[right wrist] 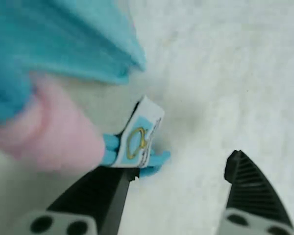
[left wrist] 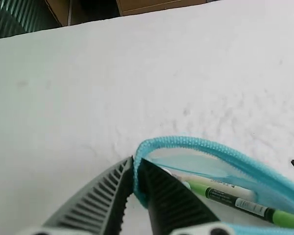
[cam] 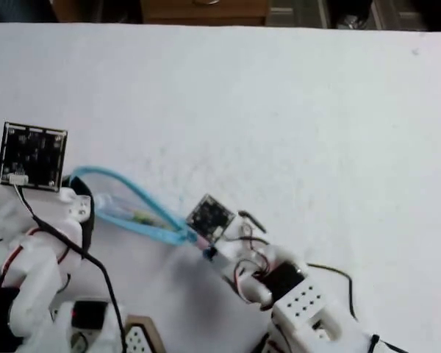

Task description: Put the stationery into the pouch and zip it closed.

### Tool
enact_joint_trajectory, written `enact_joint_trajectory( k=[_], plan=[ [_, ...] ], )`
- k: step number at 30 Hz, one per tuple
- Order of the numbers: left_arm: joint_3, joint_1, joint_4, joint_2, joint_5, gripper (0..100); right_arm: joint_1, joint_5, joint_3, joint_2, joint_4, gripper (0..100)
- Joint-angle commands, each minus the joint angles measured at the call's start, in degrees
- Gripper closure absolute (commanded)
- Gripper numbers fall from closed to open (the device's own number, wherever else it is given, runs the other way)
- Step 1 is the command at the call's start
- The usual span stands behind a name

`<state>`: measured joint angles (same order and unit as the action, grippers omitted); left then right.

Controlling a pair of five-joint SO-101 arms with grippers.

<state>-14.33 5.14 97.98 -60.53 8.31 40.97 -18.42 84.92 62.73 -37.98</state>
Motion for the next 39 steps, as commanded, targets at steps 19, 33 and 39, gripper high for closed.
enact_joint_trajectory(
  k=[19,33,39],
  plan=[
    [-0.62,-0.22,-0.70,0.40,-0.53,98,-1.98,3.96,8.70,0.66,40.92,71.9],
    [3.78,-0.13,1.14,6.29,-0.53,98,-2.68,3.52,11.87,7.96,61.23,98.2],
    [3.52,-0.13,1.41,6.46,-0.53,98,-4.88,3.78,12.04,20.00,52.97,98.0]
  ],
)
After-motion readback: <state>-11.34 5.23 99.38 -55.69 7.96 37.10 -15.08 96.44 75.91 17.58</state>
